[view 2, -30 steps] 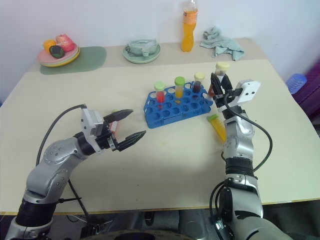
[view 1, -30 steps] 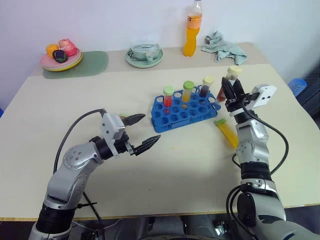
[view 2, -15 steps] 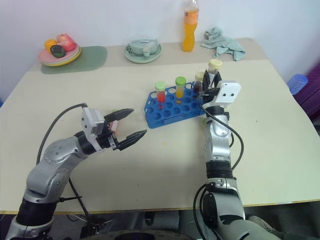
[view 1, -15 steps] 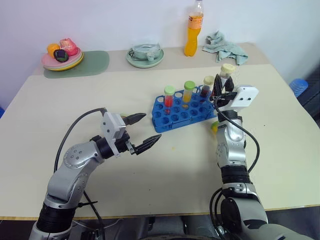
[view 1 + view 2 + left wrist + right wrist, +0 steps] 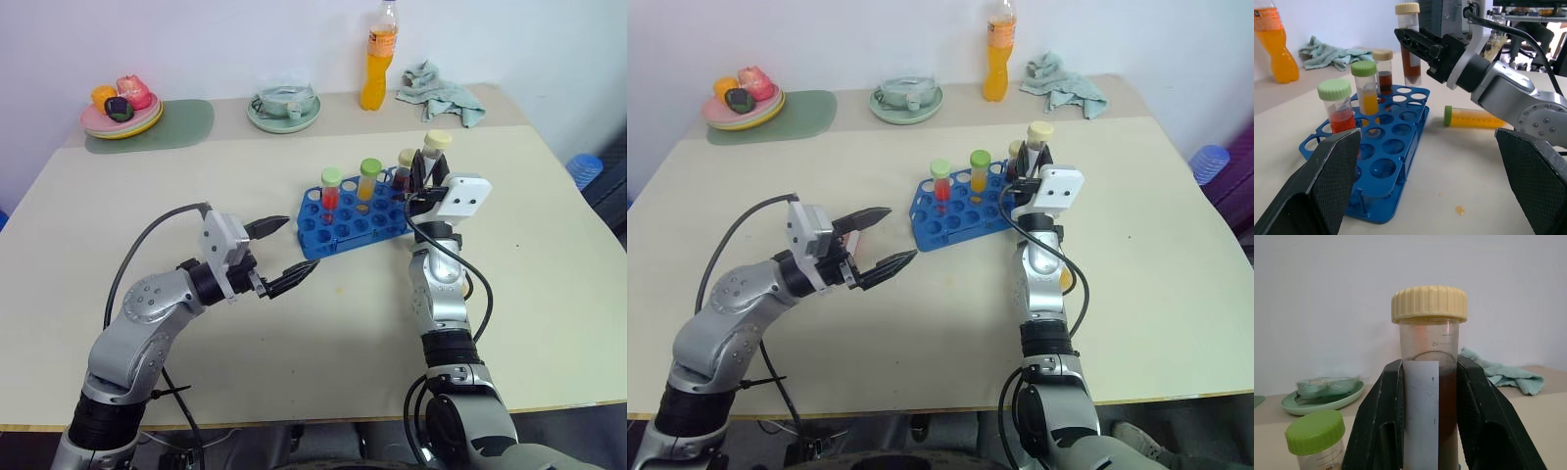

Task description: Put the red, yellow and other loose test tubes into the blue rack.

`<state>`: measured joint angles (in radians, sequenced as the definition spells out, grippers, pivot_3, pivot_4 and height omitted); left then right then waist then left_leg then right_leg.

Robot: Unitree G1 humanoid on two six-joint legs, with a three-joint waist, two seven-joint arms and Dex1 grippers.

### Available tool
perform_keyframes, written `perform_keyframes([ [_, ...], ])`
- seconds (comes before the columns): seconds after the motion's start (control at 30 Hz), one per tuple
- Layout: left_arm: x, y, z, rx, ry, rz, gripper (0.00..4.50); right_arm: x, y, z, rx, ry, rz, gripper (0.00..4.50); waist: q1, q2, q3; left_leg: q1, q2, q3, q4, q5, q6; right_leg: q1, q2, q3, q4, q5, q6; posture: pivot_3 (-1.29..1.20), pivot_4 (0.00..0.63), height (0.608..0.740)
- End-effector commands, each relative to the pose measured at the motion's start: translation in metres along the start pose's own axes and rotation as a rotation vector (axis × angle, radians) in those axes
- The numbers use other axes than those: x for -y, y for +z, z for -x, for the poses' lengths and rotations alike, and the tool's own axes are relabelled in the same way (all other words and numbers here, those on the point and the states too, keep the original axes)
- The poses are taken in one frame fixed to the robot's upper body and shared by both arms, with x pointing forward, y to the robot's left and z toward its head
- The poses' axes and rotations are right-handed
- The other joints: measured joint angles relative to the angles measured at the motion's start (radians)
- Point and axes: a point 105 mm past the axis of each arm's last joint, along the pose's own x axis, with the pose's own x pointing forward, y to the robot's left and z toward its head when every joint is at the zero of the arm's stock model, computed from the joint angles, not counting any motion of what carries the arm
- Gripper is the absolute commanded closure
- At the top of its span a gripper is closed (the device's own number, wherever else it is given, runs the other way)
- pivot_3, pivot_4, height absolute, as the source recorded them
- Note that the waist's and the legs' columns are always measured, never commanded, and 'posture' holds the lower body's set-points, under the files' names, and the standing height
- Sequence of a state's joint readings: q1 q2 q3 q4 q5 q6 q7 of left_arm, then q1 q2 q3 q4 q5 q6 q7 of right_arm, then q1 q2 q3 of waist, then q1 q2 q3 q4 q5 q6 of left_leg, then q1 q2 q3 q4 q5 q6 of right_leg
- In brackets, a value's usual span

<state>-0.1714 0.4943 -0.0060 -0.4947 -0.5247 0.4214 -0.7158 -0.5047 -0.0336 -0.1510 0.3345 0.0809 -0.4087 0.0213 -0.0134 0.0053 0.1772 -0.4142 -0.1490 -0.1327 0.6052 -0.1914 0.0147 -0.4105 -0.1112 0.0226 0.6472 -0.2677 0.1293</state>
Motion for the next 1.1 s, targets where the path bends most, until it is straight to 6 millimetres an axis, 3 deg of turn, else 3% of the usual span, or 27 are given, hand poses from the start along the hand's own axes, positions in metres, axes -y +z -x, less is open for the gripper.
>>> perform_keyframes([
  [0.03, 0.004, 0.014, -0.001, 0.031, -0.021, -0.036, 0.00, 0.003, 0.015, -0.002, 0.068, -0.021, -0.006, 3.71, -0.001, 0.000, 0.000, 0.000, 0.000, 0.000, 0.000, 0.000, 0.000, 0.000, 0.000, 0.000, 0.000, 0.000, 0.000, 0.00, 0.150, 0.739],
  [0.27, 0.005, 0.016, 0.001, 0.032, -0.022, -0.037, 0.00, 0.009, 0.007, 0.001, 0.035, -0.056, -0.026, 3.71, -0.001, 0.000, 0.000, 0.000, 0.000, 0.000, 0.000, 0.000, 0.000, 0.000, 0.000, 0.000, 0.000, 0.000, 0.000, 0.00, 0.150, 0.739],
  [0.63, 0.026, 0.017, 0.029, 0.028, -0.009, -0.040, 0.00, 0.008, -0.008, 0.005, -0.013, -0.053, -0.040, 3.71, -0.002, 0.000, 0.000, 0.002, 0.001, 0.000, -0.008, 0.003, -0.004, 0.001, 0.000, 0.001, 0.000, -0.001, -0.002, 0.00, 0.150, 0.739],
  [0.87, 0.006, 0.006, 0.025, 0.018, 0.008, -0.035, 0.00, 0.010, -0.015, 0.006, -0.031, -0.058, -0.043, 3.71, -0.001, 0.000, 0.000, 0.005, 0.001, -0.001, -0.009, 0.003, -0.005, 0.002, 0.001, 0.001, 0.000, -0.003, -0.006, 0.00, 0.150, 0.739],
  [1.1, 0.004, 0.002, 0.024, 0.022, 0.012, -0.040, 0.00, 0.015, -0.022, 0.006, -0.041, -0.062, -0.035, 3.71, -0.003, 0.000, 0.000, 0.005, 0.002, -0.001, -0.011, 0.004, -0.005, 0.002, 0.001, 0.001, 0.000, -0.002, -0.004, 0.00, 0.150, 0.739],
])
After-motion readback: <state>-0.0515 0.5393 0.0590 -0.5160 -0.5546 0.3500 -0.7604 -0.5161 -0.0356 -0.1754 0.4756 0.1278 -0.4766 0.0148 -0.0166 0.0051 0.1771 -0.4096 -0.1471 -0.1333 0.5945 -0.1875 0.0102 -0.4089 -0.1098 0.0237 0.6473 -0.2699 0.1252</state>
